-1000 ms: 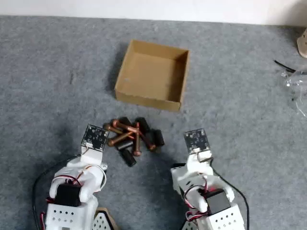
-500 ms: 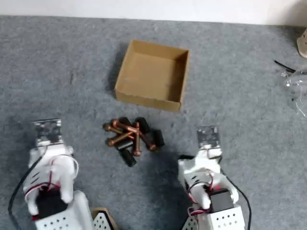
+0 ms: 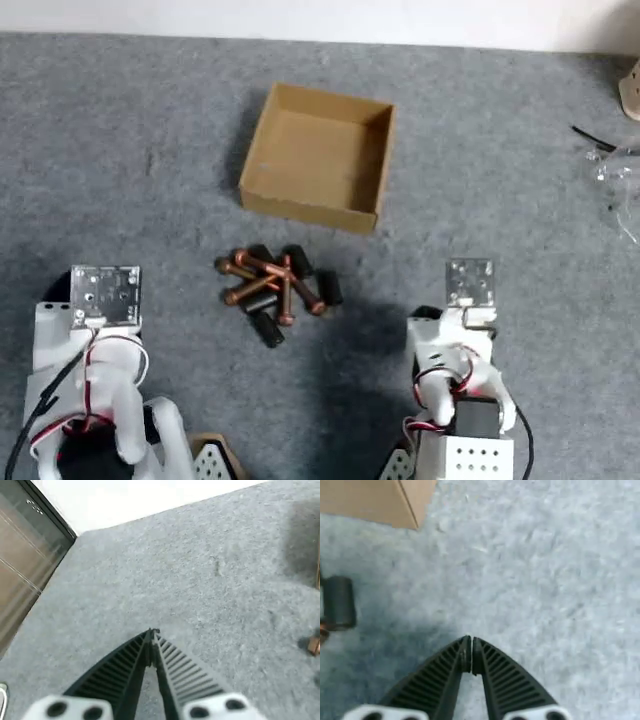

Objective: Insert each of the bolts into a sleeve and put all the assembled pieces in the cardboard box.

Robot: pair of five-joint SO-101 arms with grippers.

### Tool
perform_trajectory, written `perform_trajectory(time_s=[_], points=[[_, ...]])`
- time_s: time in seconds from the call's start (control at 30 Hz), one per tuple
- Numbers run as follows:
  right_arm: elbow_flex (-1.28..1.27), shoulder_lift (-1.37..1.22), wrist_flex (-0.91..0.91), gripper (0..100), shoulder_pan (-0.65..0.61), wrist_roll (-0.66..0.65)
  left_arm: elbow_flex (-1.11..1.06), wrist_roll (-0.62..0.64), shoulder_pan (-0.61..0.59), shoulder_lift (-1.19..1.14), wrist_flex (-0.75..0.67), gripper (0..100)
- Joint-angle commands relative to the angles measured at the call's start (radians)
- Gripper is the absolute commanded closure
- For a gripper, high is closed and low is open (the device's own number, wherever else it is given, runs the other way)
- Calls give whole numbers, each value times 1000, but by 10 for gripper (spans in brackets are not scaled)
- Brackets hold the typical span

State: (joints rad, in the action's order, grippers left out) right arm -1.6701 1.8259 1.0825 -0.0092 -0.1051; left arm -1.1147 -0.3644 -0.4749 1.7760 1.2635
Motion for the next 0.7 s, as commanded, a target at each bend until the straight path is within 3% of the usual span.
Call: perform_trajectory(time_s=[0.0, 0.17, 0.33, 0.67], points=[[111, 10, 64, 974, 22, -14, 128, -3, 22, -222, 15, 916], [213, 8, 61, 922, 19, -9, 351, 44, 27, -647, 95, 906], [343, -53, 53, 894, -19, -9, 484, 46, 134, -941, 196, 905], [656, -874, 62, 889, -246, -8, 503, 46, 248, -1006, 164, 902]])
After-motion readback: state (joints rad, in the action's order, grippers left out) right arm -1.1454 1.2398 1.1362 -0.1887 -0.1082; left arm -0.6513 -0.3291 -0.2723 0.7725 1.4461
